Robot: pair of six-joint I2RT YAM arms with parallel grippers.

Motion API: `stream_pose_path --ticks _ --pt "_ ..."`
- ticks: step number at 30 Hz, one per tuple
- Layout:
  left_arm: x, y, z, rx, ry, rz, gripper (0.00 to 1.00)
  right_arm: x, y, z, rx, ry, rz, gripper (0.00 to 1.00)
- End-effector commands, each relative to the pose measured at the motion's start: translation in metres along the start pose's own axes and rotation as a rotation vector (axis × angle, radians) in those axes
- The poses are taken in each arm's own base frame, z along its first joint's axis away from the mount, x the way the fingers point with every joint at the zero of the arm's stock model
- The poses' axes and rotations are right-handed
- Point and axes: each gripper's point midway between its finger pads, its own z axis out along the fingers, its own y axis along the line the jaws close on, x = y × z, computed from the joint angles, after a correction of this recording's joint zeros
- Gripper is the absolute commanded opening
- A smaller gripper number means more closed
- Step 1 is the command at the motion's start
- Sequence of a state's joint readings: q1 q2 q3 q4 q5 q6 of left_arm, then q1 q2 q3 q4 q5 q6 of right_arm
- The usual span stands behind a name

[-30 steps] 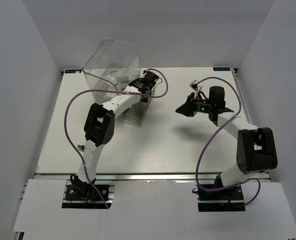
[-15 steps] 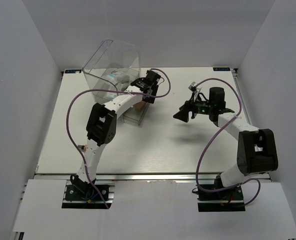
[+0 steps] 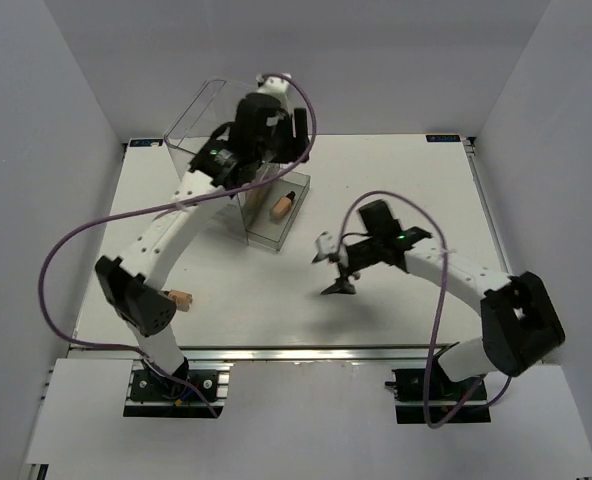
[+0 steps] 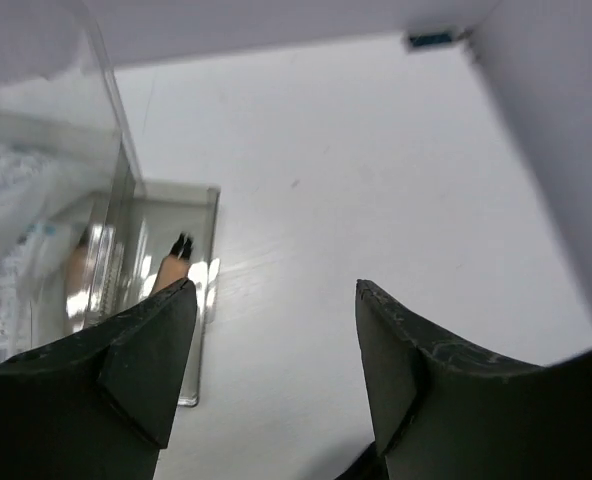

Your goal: Organize the makeup

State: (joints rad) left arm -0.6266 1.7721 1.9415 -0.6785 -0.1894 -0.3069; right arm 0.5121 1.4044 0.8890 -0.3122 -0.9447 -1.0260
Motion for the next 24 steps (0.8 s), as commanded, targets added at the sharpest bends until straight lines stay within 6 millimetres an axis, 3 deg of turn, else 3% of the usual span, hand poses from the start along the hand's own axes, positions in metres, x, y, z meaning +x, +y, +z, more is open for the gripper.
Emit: stream_pose_path --ticks 1,3,4,5,6,7,8,10,13,14,18,19,21,23,24 --pt "-0.05 -0.017 -0.059 0.097 -0.097 -0.091 0.74 -0.005 0.024 0.05 -0.123 0.111 -0.063 0.8" --pt "-0.061 -0.013 -0.076 0.087 -0.124 -0.111 0.75 -0.01 0.019 0.082 -0.136 0.134 -0.051 0.7" --pt "-0.071 -0.011 -0.092 0.088 -0.155 -0.122 0.76 -0.035 0.019 0.104 -0.137 0.111 -0.072 0.64" --pt "-0.075 -0.008 -0.1 0.083 -0.17 -0.132 0.76 -0.033 0.011 0.124 -0.096 0.133 0.01 0.63" --pt "-0.075 -0.005 -0.108 0.073 -0.169 -0.145 0.77 -0.045 0.018 0.144 -0.115 0.124 0.015 0.63" --pt "-0.08 -0.002 -0.122 0.074 -0.19 -0.158 0.77 -0.07 0.007 0.157 -0.087 0.09 0.018 0.64" --pt "-0.079 0.001 -0.128 0.066 -0.19 -0.166 0.77 -0.062 0.006 0.175 -0.068 0.117 0.127 0.66" --pt "-0.073 0.008 -0.139 0.042 -0.182 -0.184 0.77 -0.083 0.009 0.203 -0.063 0.074 0.139 0.7" --pt "-0.065 0.019 -0.16 0.012 -0.18 -0.205 0.77 -0.096 -0.002 0.247 0.058 0.071 0.243 0.75" --pt "-0.066 0.022 -0.172 0.012 -0.196 -0.212 0.77 -0.097 -0.016 0.263 0.118 0.084 0.254 0.76" --pt "-0.057 0.033 -0.192 -0.021 -0.195 -0.238 0.77 -0.113 -0.013 0.305 0.129 0.073 0.377 0.78" --pt "-0.056 0.036 -0.196 -0.027 -0.2 -0.242 0.77 -0.104 -0.015 0.316 0.153 0.091 0.391 0.78" --pt "-0.056 0.039 -0.207 -0.031 -0.21 -0.244 0.78 -0.121 -0.021 0.328 0.197 0.06 0.406 0.81" --pt "-0.056 0.043 -0.212 -0.044 -0.219 -0.245 0.79 -0.112 -0.028 0.339 0.249 0.073 0.41 0.82" --pt "-0.055 0.045 -0.216 -0.049 -0.22 -0.242 0.8 -0.123 -0.031 0.343 0.257 0.048 0.402 0.83"
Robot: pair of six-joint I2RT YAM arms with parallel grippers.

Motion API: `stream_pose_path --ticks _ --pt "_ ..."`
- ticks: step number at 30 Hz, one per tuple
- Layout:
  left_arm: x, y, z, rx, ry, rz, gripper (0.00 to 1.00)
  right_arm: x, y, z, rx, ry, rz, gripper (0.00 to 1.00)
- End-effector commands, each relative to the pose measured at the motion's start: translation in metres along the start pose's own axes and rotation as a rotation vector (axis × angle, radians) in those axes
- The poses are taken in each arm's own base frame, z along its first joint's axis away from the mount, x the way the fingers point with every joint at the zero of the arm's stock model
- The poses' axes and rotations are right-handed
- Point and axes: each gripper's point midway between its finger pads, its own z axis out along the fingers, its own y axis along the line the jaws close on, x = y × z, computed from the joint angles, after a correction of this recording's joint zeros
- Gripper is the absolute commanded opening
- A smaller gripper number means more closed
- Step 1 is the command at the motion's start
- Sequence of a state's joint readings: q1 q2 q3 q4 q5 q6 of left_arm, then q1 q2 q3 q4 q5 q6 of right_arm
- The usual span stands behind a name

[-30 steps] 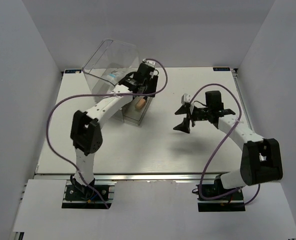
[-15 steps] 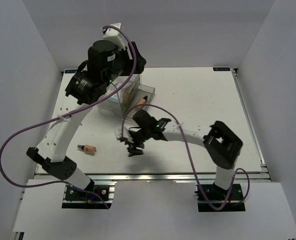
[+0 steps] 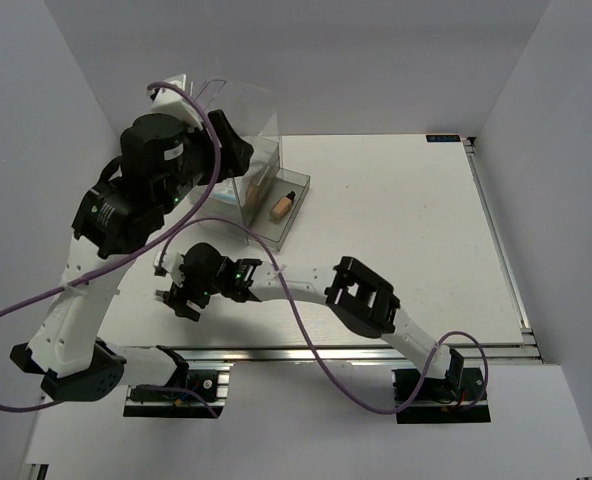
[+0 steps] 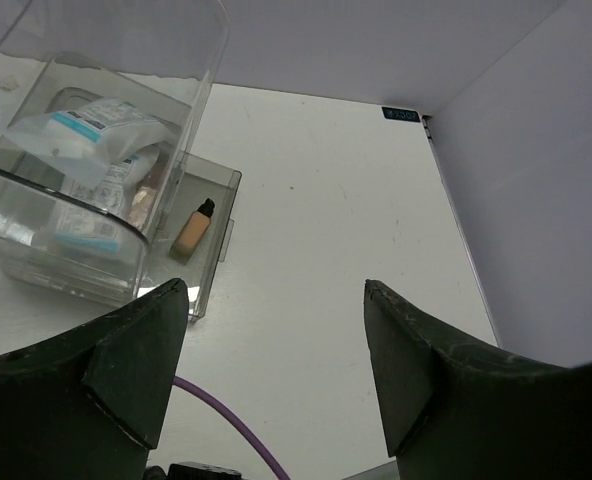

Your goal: Organize the makeup

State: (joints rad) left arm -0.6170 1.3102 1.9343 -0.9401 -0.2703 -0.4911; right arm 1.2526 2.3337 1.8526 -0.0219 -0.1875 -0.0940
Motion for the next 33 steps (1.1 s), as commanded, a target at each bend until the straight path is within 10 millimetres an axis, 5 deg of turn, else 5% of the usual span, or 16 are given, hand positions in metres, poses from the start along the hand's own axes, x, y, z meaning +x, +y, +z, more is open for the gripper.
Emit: stream_pose_path --ticks 1,6,14,17,20,21,22,24,25,27,28,33 --pt "-0.005 0.012 -0.018 -0.039 -0.022 -0.006 0.8 -0.037 -0.016 0.009 0.116 -0.093 0.063 0.83" --pt "-0.012 0.017 -0.028 -0.059 -0.032 0.017 0.83 -0.035 -0.027 0.029 0.153 -0.097 0.047 0.83" --pt "-0.01 0.025 -0.036 -0.08 -0.036 0.021 0.84 0.017 -0.021 0.047 0.136 0.004 -0.054 0.68" --pt "-0.008 0.028 -0.038 -0.088 -0.037 0.023 0.85 0.028 -0.017 0.047 0.121 0.024 -0.072 0.58" --pt "-0.006 0.03 -0.038 -0.093 -0.038 0.024 0.85 0.025 -0.013 0.046 0.091 0.006 -0.114 0.38" --pt "-0.006 0.031 -0.038 -0.094 -0.039 0.021 0.85 0.026 -0.013 0.045 0.085 0.007 -0.133 0.23" --pt "-0.005 0.031 -0.038 -0.094 -0.041 0.019 0.85 0.013 -0.011 0.041 0.072 -0.028 -0.149 0.18" --pt "-0.006 0.033 -0.039 -0.098 -0.053 0.01 0.86 0.017 -0.01 0.033 0.059 -0.036 -0.161 0.0" --pt "-0.007 0.033 -0.04 -0.101 -0.058 0.006 0.86 -0.01 -0.007 0.021 0.05 -0.113 -0.189 0.0" --pt "-0.01 0.033 -0.042 -0.098 -0.073 -0.005 0.86 -0.001 -0.008 0.007 0.042 -0.117 -0.203 0.0" --pt "-0.01 0.033 -0.043 -0.098 -0.077 -0.01 0.86 -0.025 -0.007 -0.013 0.043 -0.17 -0.229 0.0" --pt "-0.007 0.042 -0.044 -0.124 -0.117 -0.057 0.87 -0.016 -0.031 -0.088 0.018 -0.179 -0.249 0.0"
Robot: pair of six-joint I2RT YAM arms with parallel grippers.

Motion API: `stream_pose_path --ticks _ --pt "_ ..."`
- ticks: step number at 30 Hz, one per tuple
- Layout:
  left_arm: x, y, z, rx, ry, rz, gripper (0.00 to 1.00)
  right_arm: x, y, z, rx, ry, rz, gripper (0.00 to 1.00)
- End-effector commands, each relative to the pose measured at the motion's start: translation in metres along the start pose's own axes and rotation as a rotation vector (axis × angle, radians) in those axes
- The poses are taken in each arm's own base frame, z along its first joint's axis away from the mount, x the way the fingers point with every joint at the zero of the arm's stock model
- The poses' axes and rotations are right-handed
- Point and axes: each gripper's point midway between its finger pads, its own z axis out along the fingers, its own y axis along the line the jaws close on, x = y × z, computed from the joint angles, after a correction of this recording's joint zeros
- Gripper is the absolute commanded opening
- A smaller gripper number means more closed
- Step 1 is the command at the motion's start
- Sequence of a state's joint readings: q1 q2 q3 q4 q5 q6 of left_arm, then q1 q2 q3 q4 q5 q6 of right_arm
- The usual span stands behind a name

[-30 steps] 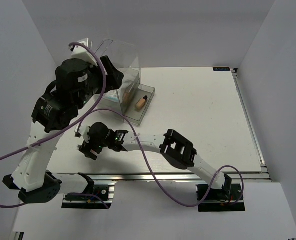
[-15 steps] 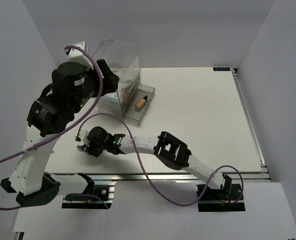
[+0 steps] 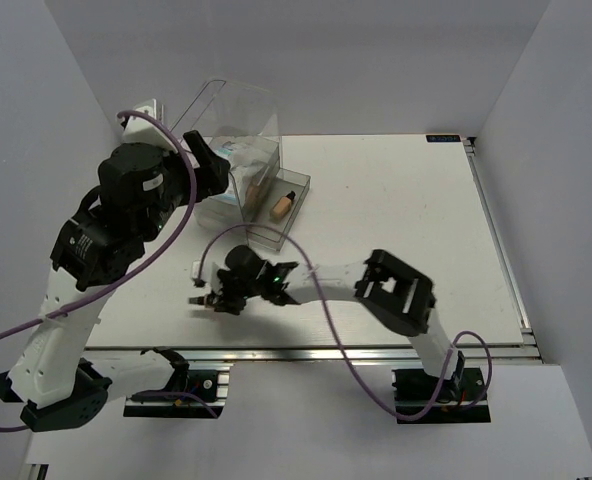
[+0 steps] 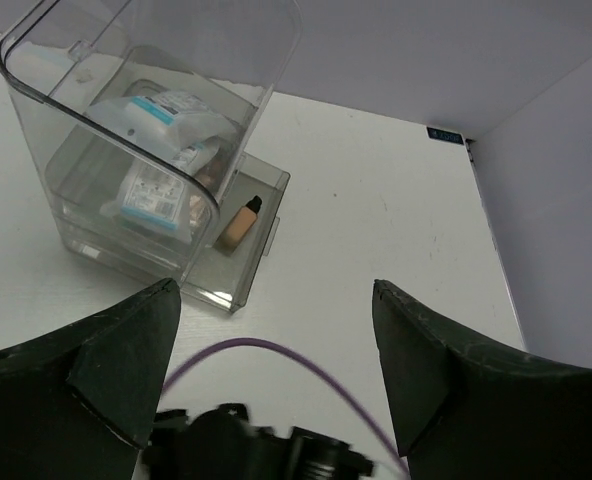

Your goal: Organize the makeup

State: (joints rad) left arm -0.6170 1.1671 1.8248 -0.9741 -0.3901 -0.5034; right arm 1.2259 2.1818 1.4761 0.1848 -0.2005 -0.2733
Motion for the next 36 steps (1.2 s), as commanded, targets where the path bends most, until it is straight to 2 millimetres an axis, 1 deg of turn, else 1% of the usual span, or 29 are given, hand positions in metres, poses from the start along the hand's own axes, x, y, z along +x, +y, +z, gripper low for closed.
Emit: stream_pose_path --ticks 1,2,3,4,5,6,7,8,9,10,11,12,13,14,15,16,17,18,19,20,21,22,23,24,25,28,34,35,36 --pt "0.001 0.013 -0.006 -0.03 -0.053 -0.053 0.87 -0.061 -0.023 -0.081 -0.043 -0.194 -0.112 0.0" --pt "-0.001 0.012 -0.005 -0.021 -0.076 -0.083 0.88 -0.048 -0.035 -0.097 -0.052 -0.165 -0.168 0.0" --pt "0.002 0.015 -0.004 -0.027 -0.083 -0.092 0.88 -0.049 -0.026 -0.123 -0.102 -0.159 -0.17 0.0" --pt "0.009 0.016 -0.001 -0.026 -0.086 -0.1 0.88 -0.02 -0.023 -0.134 -0.107 -0.119 -0.139 0.0" --pt "0.012 0.018 0.001 -0.028 -0.086 -0.108 0.88 -0.01 -0.038 -0.15 -0.071 -0.117 -0.155 0.0" --pt "0.015 0.019 0.003 -0.033 -0.084 -0.111 0.88 -0.019 -0.04 -0.173 -0.043 -0.15 -0.202 0.0" --pt "0.016 0.019 0.004 -0.032 -0.092 -0.122 0.88 0.002 -0.05 -0.185 -0.005 -0.12 -0.194 0.0" --pt "0.024 0.022 0.009 -0.043 -0.079 -0.119 0.88 0.004 -0.059 -0.195 0.027 -0.119 -0.236 0.0" --pt "0.026 0.023 0.011 -0.045 -0.081 -0.122 0.88 0.005 -0.064 -0.21 0.048 -0.111 -0.252 0.0" --pt "0.025 0.022 0.012 -0.04 -0.092 -0.137 0.88 0.013 -0.082 -0.222 0.096 -0.095 -0.255 0.0" --pt "0.033 0.025 0.016 -0.048 -0.085 -0.137 0.88 0.019 -0.092 -0.229 0.127 -0.081 -0.262 0.0" --pt "0.036 0.026 0.018 -0.05 -0.084 -0.141 0.88 0.023 -0.105 -0.235 0.162 -0.062 -0.303 0.0" --pt "0.036 0.025 0.02 -0.047 -0.094 -0.156 0.88 0.032 -0.122 -0.243 0.2 -0.043 -0.309 0.0" --pt "0.044 0.028 0.023 -0.056 -0.086 -0.156 0.88 0.031 -0.134 -0.248 0.228 -0.037 -0.331 0.0" --pt "0.047 0.029 0.025 -0.057 -0.083 -0.162 0.88 0.04 -0.145 -0.245 0.238 -0.012 -0.352 0.0" --pt "0.048 0.028 0.027 -0.053 -0.088 -0.175 0.88 0.047 -0.157 -0.248 0.25 0.011 -0.355 0.0" --pt "0.051 0.029 0.029 -0.056 -0.087 -0.179 0.88 0.049 -0.165 -0.246 0.254 0.026 -0.372 0.0" --pt "0.058 0.031 0.032 -0.065 -0.074 -0.178 0.88 0.05 -0.179 -0.242 0.268 0.047 -0.399 0.0" --pt "0.06 0.031 0.034 -0.065 -0.074 -0.189 0.88 0.052 -0.19 -0.241 0.284 0.059 -0.413 0.0" --pt "0.063 0.032 0.036 -0.068 -0.069 -0.193 0.88 0.053 -0.197 -0.238 0.292 0.074 -0.436 0.0" --pt "0.071 0.035 0.039 -0.077 -0.055 -0.192 0.88 0.055 -0.21 -0.234 0.31 0.095 -0.454 0.0" --pt "0.074 0.036 0.04 -0.083 -0.05 -0.203 0.88 0.06 -0.217 -0.228 0.311 0.108 -0.471 0.0" --pt "0.077 0.037 0.04 -0.089 -0.044 -0.207 0.88 0.053 -0.223 -0.231 0.325 0.099 -0.488 0.0" --pt "0.079 0.039 0.041 -0.093 -0.043 -0.213 0.88 0.054 -0.227 -0.227 0.321 0.099 -0.497 0.0" --pt "0.084 0.041 0.041 -0.102 -0.034 -0.223 0.88 0.048 -0.233 -0.228 0.332 0.092 -0.526 0.0" --pt "0.091 0.047 0.04 -0.122 -0.031 -0.255 0.88 0.04 -0.24 -0.227 0.336 0.078 -0.564 0.0" --pt "0.097 0.056 0.035 -0.143 -0.045 -0.306 0.88 0.036 -0.236 -0.22 0.298 0.063 -0.608 0.0" --pt "0.097 0.057 0.034 -0.146 -0.048 -0.307 0.88 0.038 -0.236 -0.217 0.292 0.068 -0.615 0.05" --pt "0.098 0.058 0.033 -0.149 -0.048 -0.307 0.88 0.035 -0.235 -0.214 0.29 0.06 -0.621 0.05"
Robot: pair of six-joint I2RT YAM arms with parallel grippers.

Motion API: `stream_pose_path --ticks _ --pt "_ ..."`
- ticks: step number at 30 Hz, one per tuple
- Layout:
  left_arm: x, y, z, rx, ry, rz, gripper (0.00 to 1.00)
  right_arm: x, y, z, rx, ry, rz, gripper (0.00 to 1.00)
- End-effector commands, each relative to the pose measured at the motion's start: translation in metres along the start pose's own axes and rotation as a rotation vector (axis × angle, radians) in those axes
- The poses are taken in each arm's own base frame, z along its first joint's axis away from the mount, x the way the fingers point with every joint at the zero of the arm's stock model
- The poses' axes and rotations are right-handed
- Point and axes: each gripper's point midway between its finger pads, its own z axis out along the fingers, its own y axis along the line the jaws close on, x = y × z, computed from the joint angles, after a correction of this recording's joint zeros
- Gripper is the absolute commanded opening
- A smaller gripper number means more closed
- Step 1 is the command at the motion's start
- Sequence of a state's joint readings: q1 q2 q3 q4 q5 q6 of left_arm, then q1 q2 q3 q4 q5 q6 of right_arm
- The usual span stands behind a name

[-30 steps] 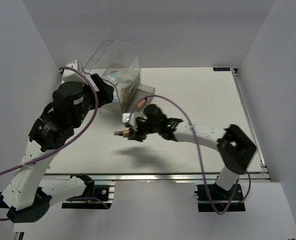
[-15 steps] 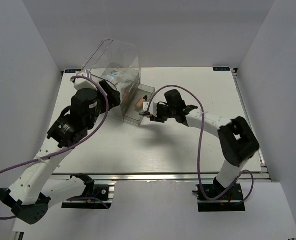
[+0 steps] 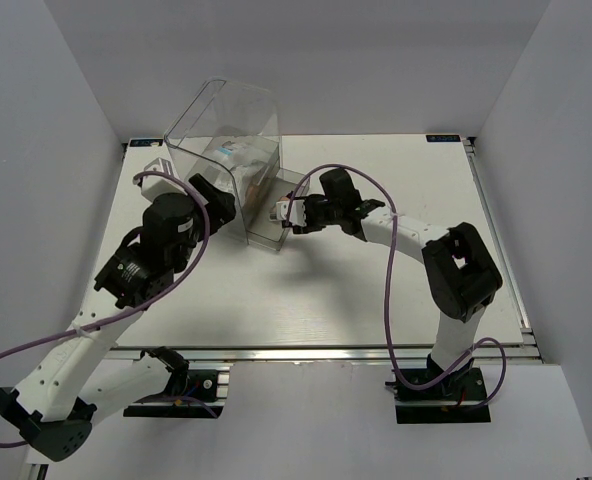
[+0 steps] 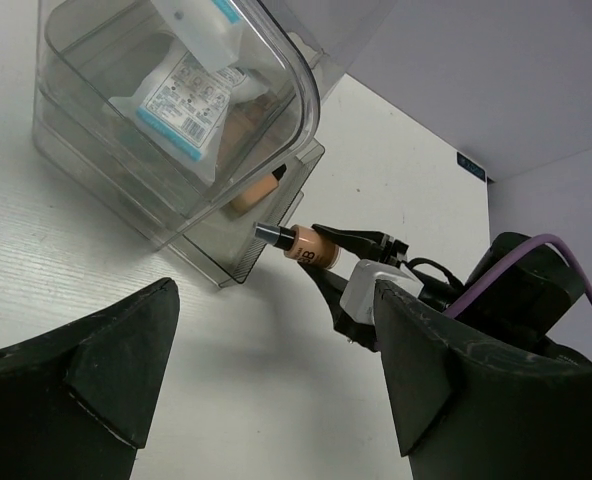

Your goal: Organize the makeup

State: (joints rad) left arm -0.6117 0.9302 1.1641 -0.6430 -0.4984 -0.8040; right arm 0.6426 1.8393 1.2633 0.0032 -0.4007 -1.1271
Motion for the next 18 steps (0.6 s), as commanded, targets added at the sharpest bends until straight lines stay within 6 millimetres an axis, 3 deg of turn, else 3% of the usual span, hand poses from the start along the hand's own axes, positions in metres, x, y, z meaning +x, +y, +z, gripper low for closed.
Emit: stream_pose_path --ticks 1,8,15,18 --pt "-0.01 0.002 -0.005 -0.004 -0.042 -0.046 0.88 -0.025 -0.023 0.004 0.046 -0.072 -0.088 0.06" --pt "-0.01 0.002 -0.005 -0.011 -0.032 -0.026 0.88 -0.036 -0.04 0.026 0.066 -0.097 -0.004 0.06" --pt "-0.01 0.004 -0.008 -0.011 -0.032 -0.032 0.88 -0.032 -0.036 0.049 0.048 -0.077 0.074 0.08" --pt "-0.012 0.007 -0.012 -0.013 -0.04 -0.045 0.88 -0.029 -0.03 0.054 0.035 -0.071 0.104 0.2"
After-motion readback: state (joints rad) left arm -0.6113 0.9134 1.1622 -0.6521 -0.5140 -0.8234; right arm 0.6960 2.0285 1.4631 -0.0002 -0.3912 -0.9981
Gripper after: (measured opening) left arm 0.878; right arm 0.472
